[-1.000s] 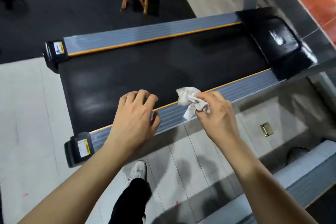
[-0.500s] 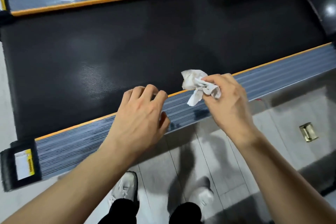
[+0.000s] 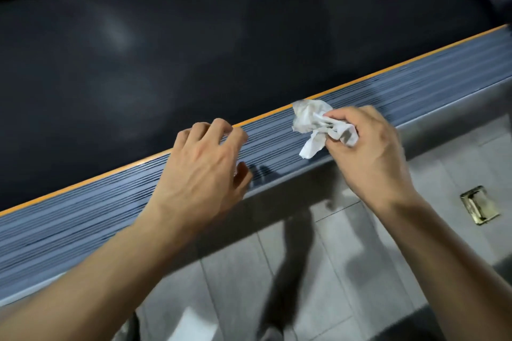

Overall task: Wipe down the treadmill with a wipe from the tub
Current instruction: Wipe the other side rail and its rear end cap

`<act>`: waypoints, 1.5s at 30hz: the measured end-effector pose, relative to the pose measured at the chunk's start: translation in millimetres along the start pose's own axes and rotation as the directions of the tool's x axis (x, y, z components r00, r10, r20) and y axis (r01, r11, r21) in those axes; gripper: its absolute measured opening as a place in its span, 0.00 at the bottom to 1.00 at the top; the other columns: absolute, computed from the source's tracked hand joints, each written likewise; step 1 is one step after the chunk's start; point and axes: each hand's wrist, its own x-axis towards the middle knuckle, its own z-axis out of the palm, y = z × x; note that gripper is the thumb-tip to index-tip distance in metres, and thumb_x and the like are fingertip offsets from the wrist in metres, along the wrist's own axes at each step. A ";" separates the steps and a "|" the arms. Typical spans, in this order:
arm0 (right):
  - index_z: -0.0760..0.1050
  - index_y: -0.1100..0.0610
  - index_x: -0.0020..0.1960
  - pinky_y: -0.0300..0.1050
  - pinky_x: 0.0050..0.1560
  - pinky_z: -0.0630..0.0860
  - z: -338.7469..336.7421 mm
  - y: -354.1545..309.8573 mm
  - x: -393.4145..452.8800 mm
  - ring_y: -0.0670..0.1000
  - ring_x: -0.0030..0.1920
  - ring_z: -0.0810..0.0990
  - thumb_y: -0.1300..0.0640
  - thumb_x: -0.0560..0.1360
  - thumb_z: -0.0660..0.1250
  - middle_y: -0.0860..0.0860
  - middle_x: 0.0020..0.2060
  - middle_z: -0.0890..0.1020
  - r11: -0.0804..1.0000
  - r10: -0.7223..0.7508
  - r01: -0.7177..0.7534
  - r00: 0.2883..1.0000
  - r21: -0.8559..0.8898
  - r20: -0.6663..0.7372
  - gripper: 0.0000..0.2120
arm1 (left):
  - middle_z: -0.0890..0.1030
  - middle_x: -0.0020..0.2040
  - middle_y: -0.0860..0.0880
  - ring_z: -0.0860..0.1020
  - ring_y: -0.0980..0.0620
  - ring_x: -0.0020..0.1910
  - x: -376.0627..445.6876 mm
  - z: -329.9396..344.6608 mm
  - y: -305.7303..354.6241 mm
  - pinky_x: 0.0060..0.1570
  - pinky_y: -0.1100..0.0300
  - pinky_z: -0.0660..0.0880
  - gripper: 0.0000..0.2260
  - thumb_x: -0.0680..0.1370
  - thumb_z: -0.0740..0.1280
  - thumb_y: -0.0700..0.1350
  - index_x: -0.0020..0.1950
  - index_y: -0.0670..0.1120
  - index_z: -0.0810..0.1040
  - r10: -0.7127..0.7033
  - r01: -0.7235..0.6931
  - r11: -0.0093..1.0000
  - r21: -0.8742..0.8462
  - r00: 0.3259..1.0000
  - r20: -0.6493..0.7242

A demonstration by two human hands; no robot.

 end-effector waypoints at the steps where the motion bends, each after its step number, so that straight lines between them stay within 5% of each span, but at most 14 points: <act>1: 0.81 0.49 0.58 0.56 0.51 0.77 -4.9 15.0 3.9 0.56 0.48 0.80 0.60 0.72 0.74 0.48 0.51 0.79 1.000 0.006 -0.006 1.000 -0.009 0.000 0.15 | 0.77 0.60 0.47 0.75 0.42 0.58 8.5 4.4 11.7 0.59 0.45 0.72 0.20 0.77 0.59 0.55 0.64 0.48 0.76 0.003 -0.003 1.000 0.001 1.000 -0.004; 15: 0.81 0.49 0.57 0.50 0.50 0.76 -40.5 175.3 126.0 0.56 0.48 0.80 0.60 0.72 0.74 0.47 0.51 0.80 0.998 -0.007 0.008 1.000 -0.055 0.015 0.15 | 0.76 0.58 0.49 0.74 0.44 0.55 188.3 56.9 147.7 0.57 0.47 0.72 0.25 0.75 0.49 0.59 0.62 0.50 0.75 0.075 -0.077 0.997 -0.033 0.996 -0.043; 19: 0.80 0.48 0.56 0.44 0.48 0.72 -64.2 223.7 175.2 0.52 0.48 0.79 0.60 0.72 0.73 0.46 0.52 0.79 0.997 0.020 -0.021 1.000 -0.077 -0.006 0.14 | 0.75 0.61 0.50 0.73 0.44 0.58 250.1 60.1 188.5 0.61 0.47 0.71 0.22 0.76 0.53 0.57 0.65 0.50 0.74 0.110 -0.110 0.993 -0.048 0.994 -0.008; 30: 0.79 0.48 0.64 0.56 0.57 0.75 -123.1 374.5 215.8 0.58 0.53 0.77 0.61 0.75 0.70 0.51 0.52 0.76 0.981 0.092 -0.100 0.994 -0.167 -0.056 0.19 | 0.75 0.59 0.47 0.74 0.42 0.57 351.6 105.5 331.2 0.60 0.46 0.71 0.24 0.74 0.48 0.55 0.62 0.49 0.74 0.260 -0.261 0.965 -0.017 0.965 -0.037; 40: 0.81 0.56 0.61 0.57 0.53 0.74 -179.2 512.6 301.0 0.61 0.50 0.74 0.63 0.74 0.61 0.59 0.52 0.76 0.927 -0.178 0.051 0.932 -0.372 -0.316 0.19 | 0.69 0.75 0.39 0.69 0.35 0.72 427.8 169.4 422.7 0.73 0.40 0.64 0.29 0.77 0.55 0.56 0.76 0.47 0.69 0.270 -0.262 0.963 0.063 0.943 -0.194; 45: 0.79 0.56 0.62 0.51 0.56 0.71 -197.1 555.2 342.6 0.49 0.51 0.70 0.58 0.78 0.58 0.47 0.52 0.74 0.927 -0.262 0.144 0.910 -0.347 -0.322 0.17 | 0.66 0.79 0.42 0.64 0.38 0.77 437.3 191.4 423.5 0.77 0.40 0.56 0.29 0.79 0.53 0.60 0.79 0.51 0.67 0.220 -0.205 0.975 0.091 0.951 -0.216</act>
